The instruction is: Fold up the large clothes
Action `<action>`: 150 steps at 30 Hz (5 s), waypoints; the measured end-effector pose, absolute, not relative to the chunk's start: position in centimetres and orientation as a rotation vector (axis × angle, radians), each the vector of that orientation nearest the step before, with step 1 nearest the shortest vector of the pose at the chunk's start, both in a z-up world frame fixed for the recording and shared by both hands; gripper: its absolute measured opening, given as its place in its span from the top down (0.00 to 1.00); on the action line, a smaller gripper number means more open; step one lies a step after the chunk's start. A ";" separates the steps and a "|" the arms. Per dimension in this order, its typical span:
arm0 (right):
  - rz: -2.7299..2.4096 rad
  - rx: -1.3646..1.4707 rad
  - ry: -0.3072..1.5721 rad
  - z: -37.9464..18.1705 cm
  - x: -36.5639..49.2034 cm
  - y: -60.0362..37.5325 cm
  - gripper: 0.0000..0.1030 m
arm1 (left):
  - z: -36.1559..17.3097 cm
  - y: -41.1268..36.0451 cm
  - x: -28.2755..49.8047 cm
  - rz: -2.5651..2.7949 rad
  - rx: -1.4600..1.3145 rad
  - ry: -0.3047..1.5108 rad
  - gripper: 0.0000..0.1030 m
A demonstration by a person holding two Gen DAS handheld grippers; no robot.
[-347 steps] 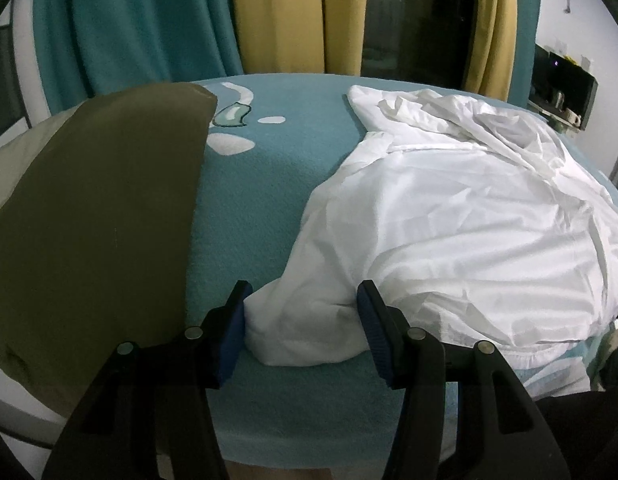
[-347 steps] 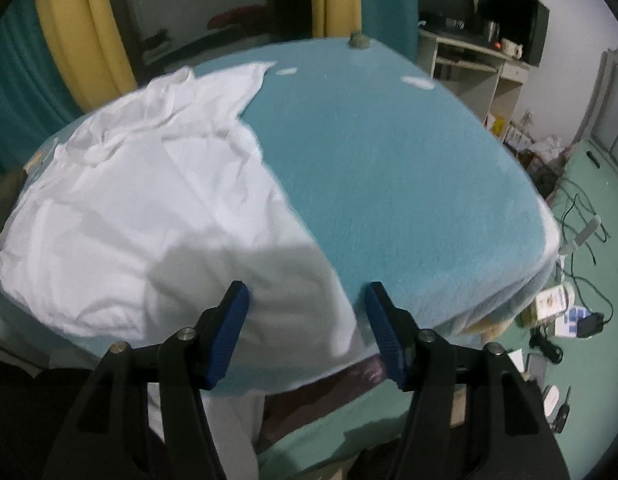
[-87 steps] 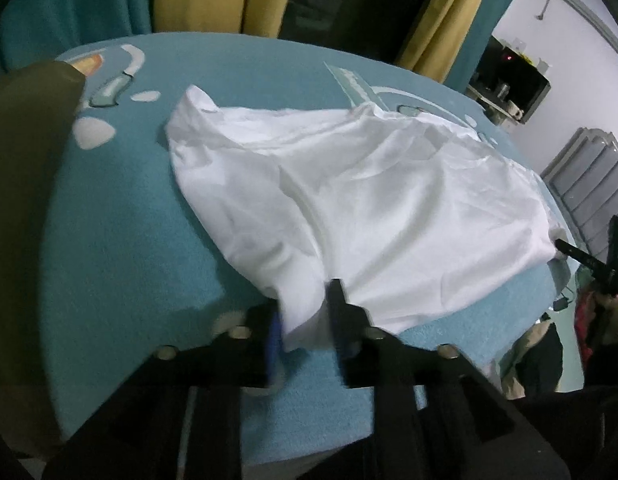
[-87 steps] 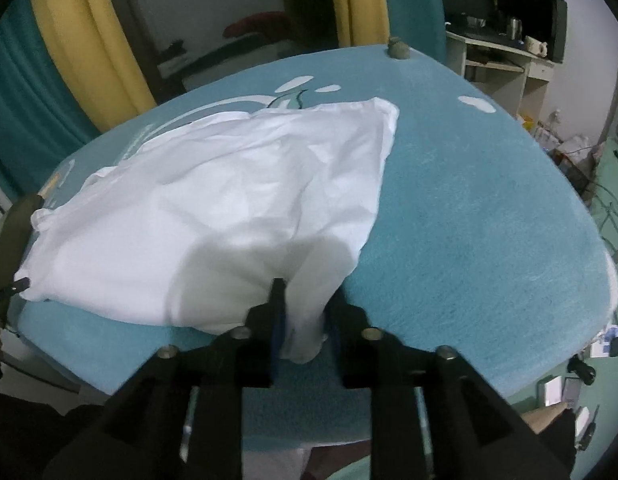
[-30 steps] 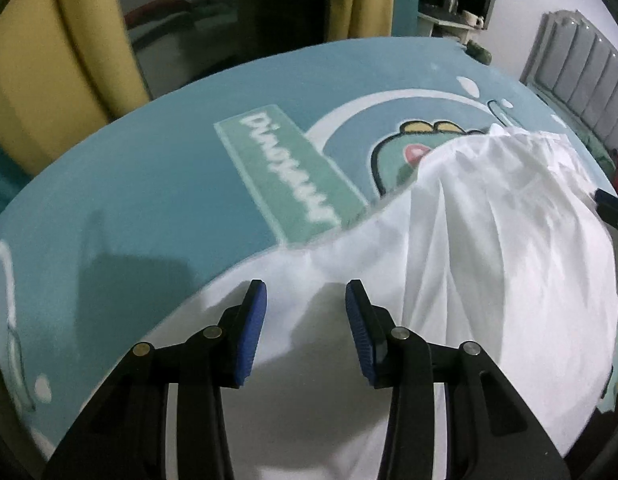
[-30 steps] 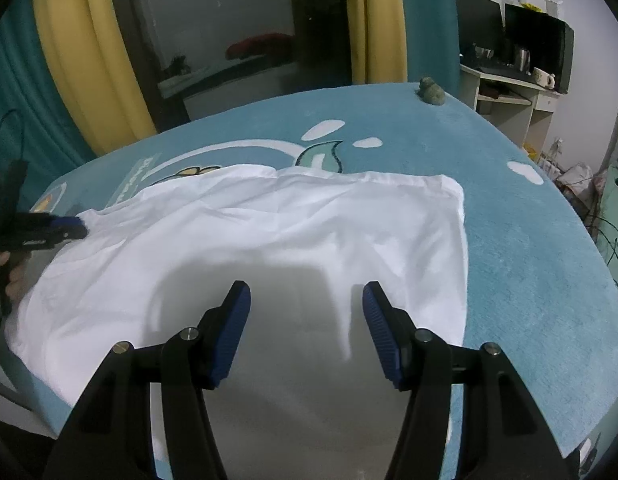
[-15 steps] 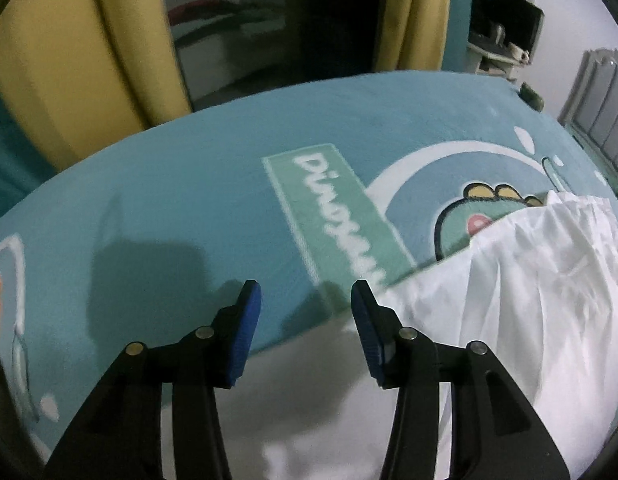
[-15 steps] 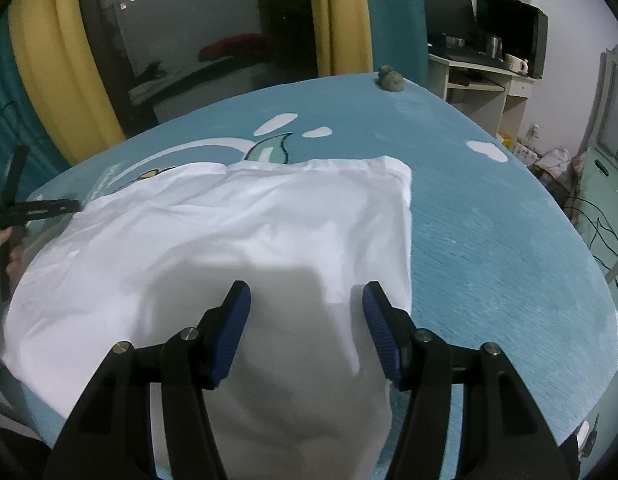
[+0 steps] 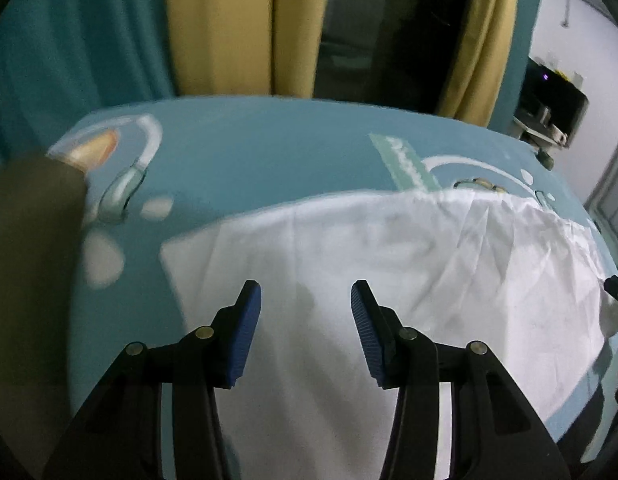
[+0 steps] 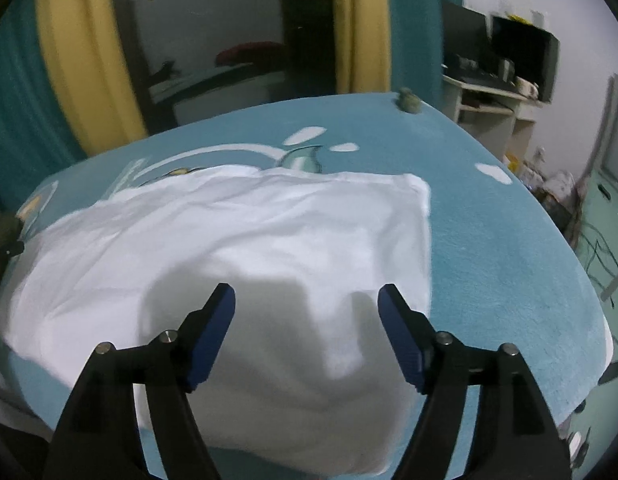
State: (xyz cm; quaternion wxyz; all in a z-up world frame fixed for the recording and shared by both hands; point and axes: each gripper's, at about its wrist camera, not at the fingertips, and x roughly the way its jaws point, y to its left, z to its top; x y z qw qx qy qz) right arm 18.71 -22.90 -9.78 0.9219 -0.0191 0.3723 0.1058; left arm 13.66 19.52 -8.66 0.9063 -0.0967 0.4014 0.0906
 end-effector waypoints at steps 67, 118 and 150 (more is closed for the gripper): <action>0.511 0.441 0.739 -12.6 19.4 -24.2 0.00 | -11.0 -0.2 19.5 -0.076 -0.036 0.854 0.51; 1.052 -0.351 0.864 -7.8 14.6 12.6 0.57 | -7.9 23.6 4.6 0.275 -0.216 0.601 0.50; 0.664 -0.075 0.786 -7.0 20.1 -5.6 0.48 | -10.8 19.5 19.1 0.025 0.063 0.902 0.49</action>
